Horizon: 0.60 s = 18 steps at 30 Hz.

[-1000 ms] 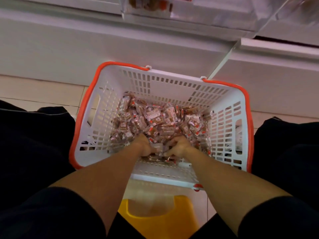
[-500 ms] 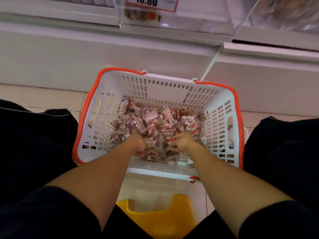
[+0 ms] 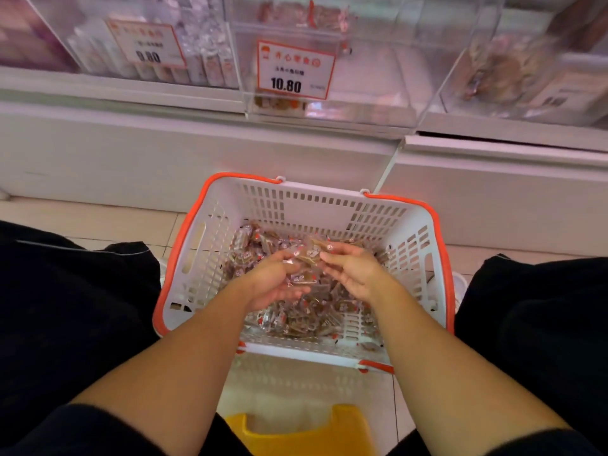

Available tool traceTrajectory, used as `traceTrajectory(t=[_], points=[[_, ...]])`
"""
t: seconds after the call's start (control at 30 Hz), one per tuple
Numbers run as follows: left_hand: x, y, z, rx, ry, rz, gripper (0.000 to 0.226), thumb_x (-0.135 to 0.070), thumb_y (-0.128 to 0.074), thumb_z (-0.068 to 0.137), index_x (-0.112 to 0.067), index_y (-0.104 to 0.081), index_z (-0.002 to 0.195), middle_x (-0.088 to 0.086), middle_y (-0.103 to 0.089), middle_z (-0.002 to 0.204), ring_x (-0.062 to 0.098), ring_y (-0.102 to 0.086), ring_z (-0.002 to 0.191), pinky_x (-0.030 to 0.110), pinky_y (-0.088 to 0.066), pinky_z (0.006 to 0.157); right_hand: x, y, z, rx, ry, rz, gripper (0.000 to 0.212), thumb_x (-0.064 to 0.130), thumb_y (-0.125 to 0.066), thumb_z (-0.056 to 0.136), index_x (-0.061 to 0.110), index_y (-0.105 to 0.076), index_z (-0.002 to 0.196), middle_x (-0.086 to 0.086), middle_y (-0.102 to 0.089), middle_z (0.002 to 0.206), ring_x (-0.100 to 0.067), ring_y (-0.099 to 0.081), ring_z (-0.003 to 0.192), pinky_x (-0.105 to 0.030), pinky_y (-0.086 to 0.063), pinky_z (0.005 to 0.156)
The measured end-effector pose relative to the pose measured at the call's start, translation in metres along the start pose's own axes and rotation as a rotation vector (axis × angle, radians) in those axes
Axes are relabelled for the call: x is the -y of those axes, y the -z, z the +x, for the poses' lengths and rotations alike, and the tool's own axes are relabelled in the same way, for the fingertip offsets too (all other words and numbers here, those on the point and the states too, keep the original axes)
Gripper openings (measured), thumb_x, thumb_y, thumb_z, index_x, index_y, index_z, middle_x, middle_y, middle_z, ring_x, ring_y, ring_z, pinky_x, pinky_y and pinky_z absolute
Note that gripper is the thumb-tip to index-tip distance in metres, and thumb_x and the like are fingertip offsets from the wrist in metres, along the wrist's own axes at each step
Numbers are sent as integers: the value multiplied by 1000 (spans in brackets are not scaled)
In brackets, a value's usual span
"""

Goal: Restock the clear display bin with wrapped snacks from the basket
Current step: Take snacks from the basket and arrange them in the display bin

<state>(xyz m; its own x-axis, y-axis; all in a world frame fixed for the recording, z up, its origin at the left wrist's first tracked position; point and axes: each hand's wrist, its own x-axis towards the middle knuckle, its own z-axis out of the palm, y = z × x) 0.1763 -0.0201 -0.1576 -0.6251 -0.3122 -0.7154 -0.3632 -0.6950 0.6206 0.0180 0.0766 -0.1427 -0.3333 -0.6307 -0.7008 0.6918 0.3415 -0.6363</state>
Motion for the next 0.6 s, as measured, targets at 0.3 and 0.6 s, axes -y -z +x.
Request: traceTrajectory(t=[0.3, 0.6], points=[[-15, -7, -11, 33, -17, 37, 41, -41, -48, 99, -8, -61, 120, 9, -67, 88, 14, -56, 59, 22, -46, 47, 18, -2, -8, 29, 210, -577, 32, -14, -72, 77, 2, -75, 104, -14, -75, 101, -18, -71, 79, -25, -60, 73], [-17, -10, -3, -31, -50, -97, 24, -15, -51, 100, -5, -58, 120, 14, -65, 102, 13, -61, 62, 20, -52, 51, 15, -6, -5, -161, 319, -352, 7, 17, -72, 88, 22, -76, 91, 2, -76, 91, -13, -66, 83, -28, -53, 81]])
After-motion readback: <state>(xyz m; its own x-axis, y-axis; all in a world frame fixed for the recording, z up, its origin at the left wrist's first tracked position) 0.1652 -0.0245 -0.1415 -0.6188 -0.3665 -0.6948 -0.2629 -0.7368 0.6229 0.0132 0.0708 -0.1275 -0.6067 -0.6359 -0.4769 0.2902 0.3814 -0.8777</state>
